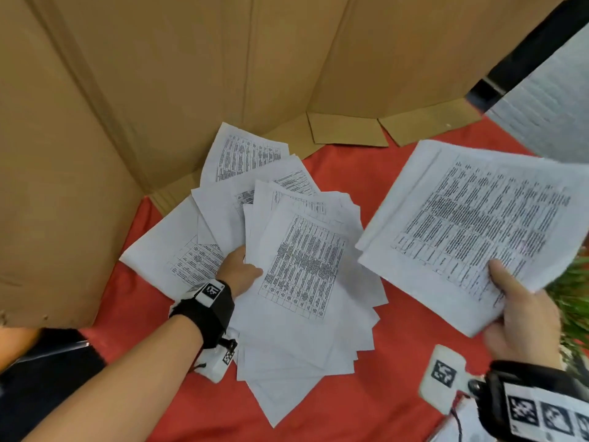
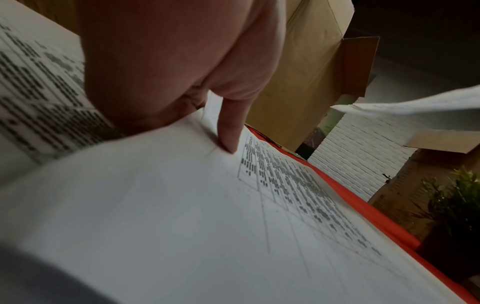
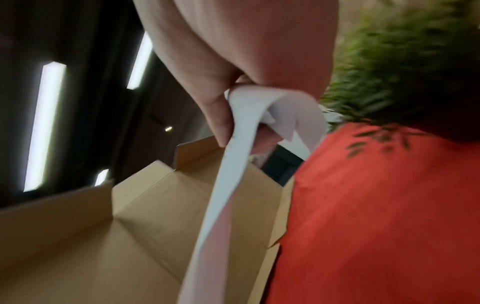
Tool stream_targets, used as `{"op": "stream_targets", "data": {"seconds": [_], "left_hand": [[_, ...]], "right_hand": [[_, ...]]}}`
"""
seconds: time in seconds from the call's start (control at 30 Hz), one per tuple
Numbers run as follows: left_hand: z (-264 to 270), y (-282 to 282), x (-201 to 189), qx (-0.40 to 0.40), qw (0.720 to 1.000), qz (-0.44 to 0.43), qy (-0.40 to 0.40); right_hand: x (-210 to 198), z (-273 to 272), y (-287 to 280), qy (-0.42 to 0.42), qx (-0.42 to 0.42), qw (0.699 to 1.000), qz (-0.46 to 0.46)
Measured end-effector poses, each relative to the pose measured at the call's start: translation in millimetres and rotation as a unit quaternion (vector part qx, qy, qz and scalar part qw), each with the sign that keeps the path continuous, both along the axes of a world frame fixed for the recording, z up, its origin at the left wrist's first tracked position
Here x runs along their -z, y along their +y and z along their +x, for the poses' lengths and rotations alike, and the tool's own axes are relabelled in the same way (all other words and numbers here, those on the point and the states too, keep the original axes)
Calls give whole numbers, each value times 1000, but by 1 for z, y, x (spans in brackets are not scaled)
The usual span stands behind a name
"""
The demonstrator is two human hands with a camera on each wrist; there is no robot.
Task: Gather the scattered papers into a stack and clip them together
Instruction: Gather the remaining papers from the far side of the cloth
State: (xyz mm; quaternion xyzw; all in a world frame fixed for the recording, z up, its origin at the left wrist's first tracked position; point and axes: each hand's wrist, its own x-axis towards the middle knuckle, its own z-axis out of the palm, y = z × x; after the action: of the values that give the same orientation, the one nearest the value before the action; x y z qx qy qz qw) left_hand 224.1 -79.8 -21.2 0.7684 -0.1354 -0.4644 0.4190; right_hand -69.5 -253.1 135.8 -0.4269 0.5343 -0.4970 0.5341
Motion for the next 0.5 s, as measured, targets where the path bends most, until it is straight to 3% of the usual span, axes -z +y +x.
{"op": "stream_targets", "data": {"seconds": [0.07, 0.2, 0.3, 0.37, 0.43, 0.5], "left_hand": [[-3, -1, 0, 13, 1000, -3, -3], [-14, -3, 0, 14, 999, -35, 21], [-27, -4, 1, -27, 995, -73, 57], [-33, -5, 5, -28, 997, -66, 36], [-36, -5, 11, -17, 999, -38, 7], [-36, -6, 14, -9, 1000, -15, -7]], "right_hand": [[18, -9, 9, 11, -35, 997, 61], [70, -9, 34, 85, -23, 987, 136], [101, -6, 54, 122, -77, 960, 241], [118, -9, 61, 164, -114, 936, 289], [130, -15, 62, 224, -114, 927, 277], [132, -24, 57, 291, -59, 932, 210]]}}
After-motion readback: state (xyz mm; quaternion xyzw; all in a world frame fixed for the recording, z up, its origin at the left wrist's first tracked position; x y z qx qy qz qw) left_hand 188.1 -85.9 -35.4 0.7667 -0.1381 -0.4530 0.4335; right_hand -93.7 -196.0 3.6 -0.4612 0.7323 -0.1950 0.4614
